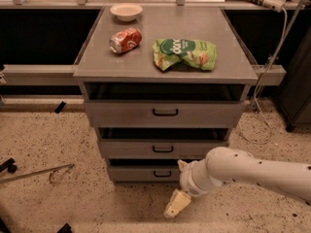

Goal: Open middle drawer

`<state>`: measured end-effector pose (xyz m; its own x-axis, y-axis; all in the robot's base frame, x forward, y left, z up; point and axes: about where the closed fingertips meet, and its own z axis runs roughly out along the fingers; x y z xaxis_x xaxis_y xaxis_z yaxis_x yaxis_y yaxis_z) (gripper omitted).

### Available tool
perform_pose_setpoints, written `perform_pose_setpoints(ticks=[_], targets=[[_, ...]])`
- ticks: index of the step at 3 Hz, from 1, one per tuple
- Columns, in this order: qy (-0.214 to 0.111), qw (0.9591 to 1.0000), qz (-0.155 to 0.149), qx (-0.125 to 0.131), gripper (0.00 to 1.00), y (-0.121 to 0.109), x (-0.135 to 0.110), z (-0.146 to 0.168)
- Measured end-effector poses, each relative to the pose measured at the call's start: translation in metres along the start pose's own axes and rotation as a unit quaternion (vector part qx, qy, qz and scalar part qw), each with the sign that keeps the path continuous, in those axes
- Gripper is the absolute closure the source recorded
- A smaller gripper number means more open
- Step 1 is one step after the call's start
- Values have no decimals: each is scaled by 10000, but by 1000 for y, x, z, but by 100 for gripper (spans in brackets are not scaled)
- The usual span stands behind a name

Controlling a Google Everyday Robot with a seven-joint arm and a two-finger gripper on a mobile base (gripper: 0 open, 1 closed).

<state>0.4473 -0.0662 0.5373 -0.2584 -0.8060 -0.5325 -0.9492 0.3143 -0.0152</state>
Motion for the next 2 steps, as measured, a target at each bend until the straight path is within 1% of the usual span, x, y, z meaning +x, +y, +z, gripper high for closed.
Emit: perform_pose_setpoints(ticks=[1,2], targets=[[-112,9997,185,101,0,-3,11,37],[-217,9970,535,513,0,-32,25,73]])
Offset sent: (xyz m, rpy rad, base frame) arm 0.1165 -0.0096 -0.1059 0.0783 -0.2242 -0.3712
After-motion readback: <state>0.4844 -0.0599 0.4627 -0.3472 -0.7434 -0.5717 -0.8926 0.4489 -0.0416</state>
